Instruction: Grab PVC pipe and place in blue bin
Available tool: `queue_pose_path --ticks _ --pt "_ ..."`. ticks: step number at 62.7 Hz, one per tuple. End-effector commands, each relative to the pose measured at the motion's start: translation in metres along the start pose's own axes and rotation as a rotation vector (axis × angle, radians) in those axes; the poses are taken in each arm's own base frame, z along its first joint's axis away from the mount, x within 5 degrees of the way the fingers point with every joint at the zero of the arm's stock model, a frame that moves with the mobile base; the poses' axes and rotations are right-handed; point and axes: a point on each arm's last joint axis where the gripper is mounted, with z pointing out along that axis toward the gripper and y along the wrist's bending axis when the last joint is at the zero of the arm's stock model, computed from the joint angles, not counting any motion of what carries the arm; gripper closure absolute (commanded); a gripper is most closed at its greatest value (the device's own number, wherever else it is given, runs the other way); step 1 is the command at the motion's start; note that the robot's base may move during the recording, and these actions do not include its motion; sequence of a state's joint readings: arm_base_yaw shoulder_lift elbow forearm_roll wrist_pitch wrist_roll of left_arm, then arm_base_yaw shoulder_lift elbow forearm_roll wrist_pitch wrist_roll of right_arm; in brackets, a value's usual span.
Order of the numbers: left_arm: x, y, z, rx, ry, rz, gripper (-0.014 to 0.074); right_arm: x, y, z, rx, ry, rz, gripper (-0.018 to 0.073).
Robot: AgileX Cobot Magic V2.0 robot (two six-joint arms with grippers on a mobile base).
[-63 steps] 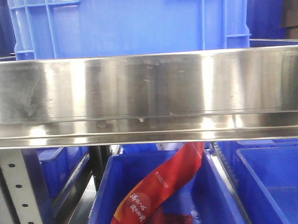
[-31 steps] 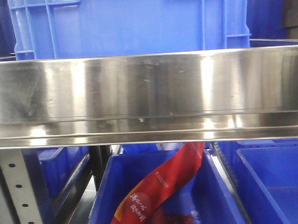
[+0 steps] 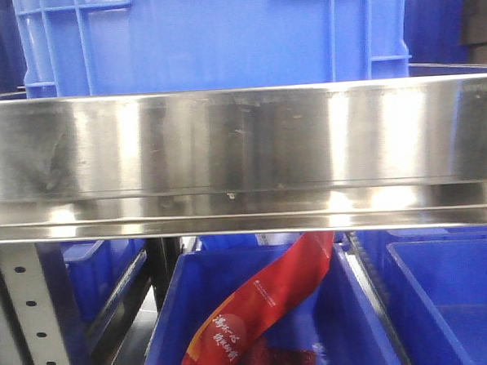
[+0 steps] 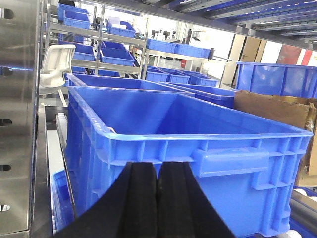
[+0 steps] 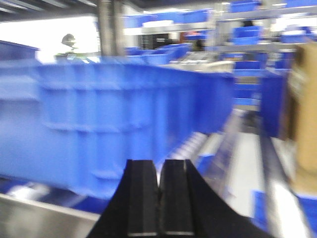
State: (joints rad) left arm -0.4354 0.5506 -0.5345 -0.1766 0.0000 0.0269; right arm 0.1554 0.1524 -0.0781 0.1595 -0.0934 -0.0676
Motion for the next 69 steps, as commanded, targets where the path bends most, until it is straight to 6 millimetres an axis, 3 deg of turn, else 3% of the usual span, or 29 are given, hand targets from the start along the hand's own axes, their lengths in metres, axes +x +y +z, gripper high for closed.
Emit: queue_pose_path --ticks 1,19,69 --pt "-0.002 -0.001 -0.001 0.006 -0.023 -0.007 0.0707 0.014 -0.006 -0.004 0.071 -0.016 -0.014 0.0721" --pt "-0.002 -0.001 -0.001 0.006 -0.023 -0.007 0.0707 0.018 -0.012 -0.015 0.195 -0.042 -0.117 0.0721" --pt "-0.002 -0.001 -0.001 0.006 -0.023 -0.007 0.0707 0.023 -0.013 -0.015 0.199 0.006 -0.086 0.0721"
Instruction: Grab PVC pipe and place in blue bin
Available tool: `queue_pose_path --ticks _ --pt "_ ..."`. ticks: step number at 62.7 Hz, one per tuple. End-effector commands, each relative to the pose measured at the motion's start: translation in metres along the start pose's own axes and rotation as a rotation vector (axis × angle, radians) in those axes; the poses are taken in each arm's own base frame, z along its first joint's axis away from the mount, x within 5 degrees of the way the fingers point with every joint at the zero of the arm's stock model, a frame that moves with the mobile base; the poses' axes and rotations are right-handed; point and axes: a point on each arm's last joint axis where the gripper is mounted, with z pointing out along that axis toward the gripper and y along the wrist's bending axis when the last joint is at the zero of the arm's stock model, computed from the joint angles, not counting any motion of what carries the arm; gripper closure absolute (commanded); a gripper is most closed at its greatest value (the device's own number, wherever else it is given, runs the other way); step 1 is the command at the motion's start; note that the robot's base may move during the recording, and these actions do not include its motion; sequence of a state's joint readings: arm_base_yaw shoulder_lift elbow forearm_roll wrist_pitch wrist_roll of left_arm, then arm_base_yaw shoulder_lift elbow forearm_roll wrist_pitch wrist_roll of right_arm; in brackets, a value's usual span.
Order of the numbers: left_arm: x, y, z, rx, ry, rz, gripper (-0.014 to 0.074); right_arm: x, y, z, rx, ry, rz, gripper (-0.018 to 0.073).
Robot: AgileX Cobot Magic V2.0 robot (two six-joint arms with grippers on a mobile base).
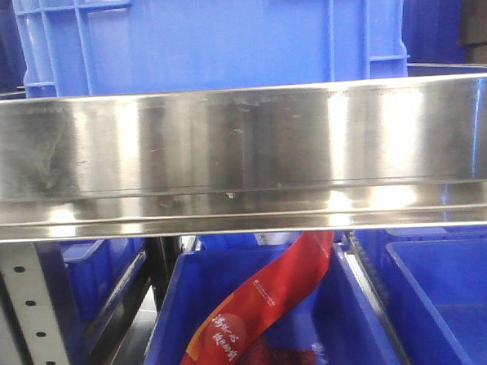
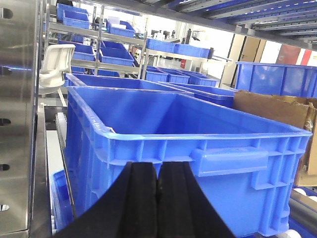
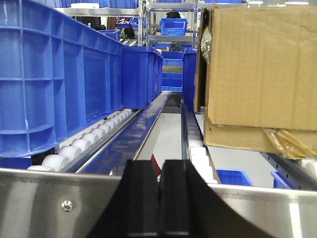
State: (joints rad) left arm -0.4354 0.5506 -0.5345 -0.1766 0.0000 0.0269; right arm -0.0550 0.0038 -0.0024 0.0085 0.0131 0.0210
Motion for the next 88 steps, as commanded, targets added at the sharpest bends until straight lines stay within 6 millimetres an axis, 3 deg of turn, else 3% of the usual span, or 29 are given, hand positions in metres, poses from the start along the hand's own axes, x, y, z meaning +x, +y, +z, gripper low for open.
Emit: queue_pose_path --ticks 1,48,70,88 --pt "-0.002 -0.001 -0.001 0.006 -0.023 -0.007 0.0707 -0.001 0.0 0.0 0.003 -0.015 -0.005 0.0721" --pt "0.004 0.001 -0.004 -0.005 -0.015 0.016 0.0707 -0.001 0.0 0.0 0.003 -0.015 -0.005 0.0721" --pt "0.082 0.023 -0.044 -0.13 0.043 0.12 0.0707 -0.001 0.0 0.0 0.003 -0.015 -0.005 0.0721" --pt "0.126 0.037 -0.075 -0.308 -0.059 0.141 0.0707 -0.001 0.0 0.0 0.003 -0.015 -0.005 0.0721"
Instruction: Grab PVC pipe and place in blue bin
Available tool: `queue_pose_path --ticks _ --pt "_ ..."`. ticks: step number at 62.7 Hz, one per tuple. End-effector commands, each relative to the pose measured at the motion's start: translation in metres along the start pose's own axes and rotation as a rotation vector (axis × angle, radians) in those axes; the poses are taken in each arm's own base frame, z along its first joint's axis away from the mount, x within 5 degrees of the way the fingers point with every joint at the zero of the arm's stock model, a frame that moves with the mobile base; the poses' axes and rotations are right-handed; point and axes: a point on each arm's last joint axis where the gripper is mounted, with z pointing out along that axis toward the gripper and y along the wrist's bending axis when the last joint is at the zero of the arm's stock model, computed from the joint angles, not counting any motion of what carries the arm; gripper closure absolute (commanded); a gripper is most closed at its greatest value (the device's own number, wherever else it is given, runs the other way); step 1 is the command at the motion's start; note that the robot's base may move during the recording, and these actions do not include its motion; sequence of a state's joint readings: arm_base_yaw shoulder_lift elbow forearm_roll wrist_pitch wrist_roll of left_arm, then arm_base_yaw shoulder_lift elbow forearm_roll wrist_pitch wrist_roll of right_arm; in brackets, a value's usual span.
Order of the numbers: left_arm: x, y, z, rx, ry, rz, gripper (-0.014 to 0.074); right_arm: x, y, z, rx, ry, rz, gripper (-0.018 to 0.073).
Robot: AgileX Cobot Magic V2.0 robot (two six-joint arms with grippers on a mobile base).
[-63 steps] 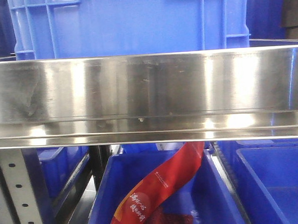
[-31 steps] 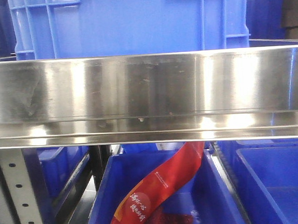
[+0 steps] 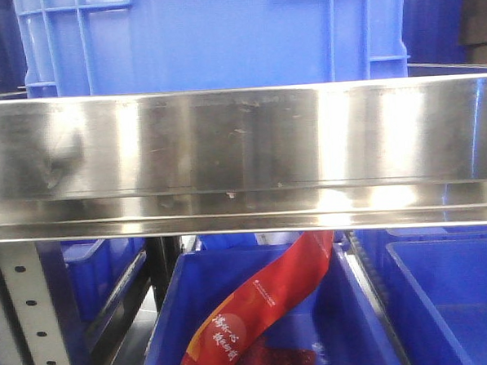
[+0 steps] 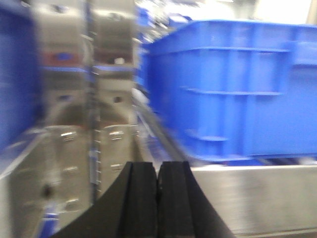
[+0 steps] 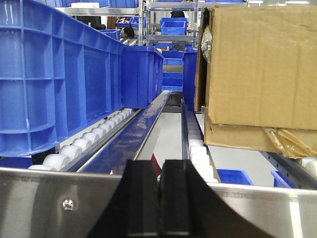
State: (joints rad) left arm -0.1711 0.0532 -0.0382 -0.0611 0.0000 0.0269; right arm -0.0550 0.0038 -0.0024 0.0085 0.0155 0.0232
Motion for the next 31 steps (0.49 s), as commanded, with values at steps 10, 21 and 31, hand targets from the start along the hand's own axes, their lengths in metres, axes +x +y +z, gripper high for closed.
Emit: queue_pose_path --ticks 10,21,31 --pt "0.0099 0.0073 -0.0043 -0.123 -0.009 0.076 0.0707 -0.0008 -0.0002 -0.0003 0.003 -0.017 -0.007 0.0721" --pt "0.0105 0.008 -0.0044 -0.136 -0.002 0.075 0.0707 -0.0008 -0.0002 -0.0003 0.003 -0.017 -0.007 0.0721" --pt "0.0111 0.008 -0.0044 -0.136 0.004 0.066 0.0707 -0.0008 -0.0002 -0.0003 0.003 -0.017 -0.007 0.0721"
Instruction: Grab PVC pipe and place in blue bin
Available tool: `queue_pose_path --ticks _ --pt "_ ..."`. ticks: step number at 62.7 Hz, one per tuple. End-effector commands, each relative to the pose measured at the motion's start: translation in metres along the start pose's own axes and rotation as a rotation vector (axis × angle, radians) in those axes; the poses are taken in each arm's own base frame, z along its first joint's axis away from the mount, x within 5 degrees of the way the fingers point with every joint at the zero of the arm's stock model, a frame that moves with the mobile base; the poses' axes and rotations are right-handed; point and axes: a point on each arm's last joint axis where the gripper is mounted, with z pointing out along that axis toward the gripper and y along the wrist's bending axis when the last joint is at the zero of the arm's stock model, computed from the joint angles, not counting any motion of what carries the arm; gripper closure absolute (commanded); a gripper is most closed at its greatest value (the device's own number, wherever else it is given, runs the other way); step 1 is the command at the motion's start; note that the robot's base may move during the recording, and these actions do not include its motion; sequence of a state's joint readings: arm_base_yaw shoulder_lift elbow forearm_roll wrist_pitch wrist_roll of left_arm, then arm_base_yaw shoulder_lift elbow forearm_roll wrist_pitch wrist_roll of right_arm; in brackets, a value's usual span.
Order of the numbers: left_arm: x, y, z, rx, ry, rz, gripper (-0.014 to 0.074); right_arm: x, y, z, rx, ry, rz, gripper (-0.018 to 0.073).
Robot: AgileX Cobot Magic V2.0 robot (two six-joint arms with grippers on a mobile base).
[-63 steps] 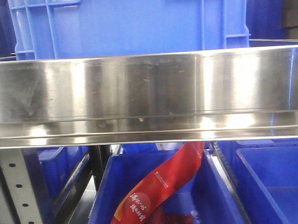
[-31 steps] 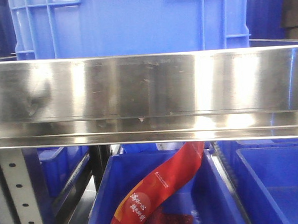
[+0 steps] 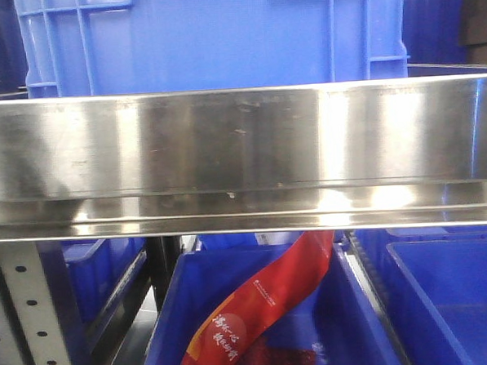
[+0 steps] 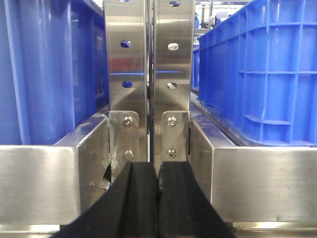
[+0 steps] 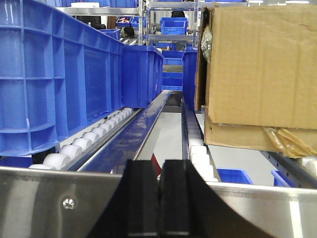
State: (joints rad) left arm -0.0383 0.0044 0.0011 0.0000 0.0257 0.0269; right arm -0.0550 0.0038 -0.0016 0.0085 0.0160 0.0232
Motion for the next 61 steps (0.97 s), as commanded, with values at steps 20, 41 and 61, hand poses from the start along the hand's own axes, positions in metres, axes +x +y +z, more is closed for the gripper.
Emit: queue_pose_path --ticks 20,41,61 --pt "-0.0018 0.0002 -0.0004 -0.003 -0.018 -0.004 0.0707 -0.0011 -0.0002 -0.0003 0.003 -0.018 -0.007 0.0721" --pt "-0.0018 0.0002 -0.0004 -0.003 -0.018 -0.004 0.0707 -0.0011 -0.0002 -0.0003 0.003 -0.018 -0.007 0.0721" --pt "-0.0018 0.0002 -0.0004 -0.003 -0.018 -0.004 0.0707 -0.0011 -0.0002 -0.0003 0.003 -0.018 -0.007 0.0721"
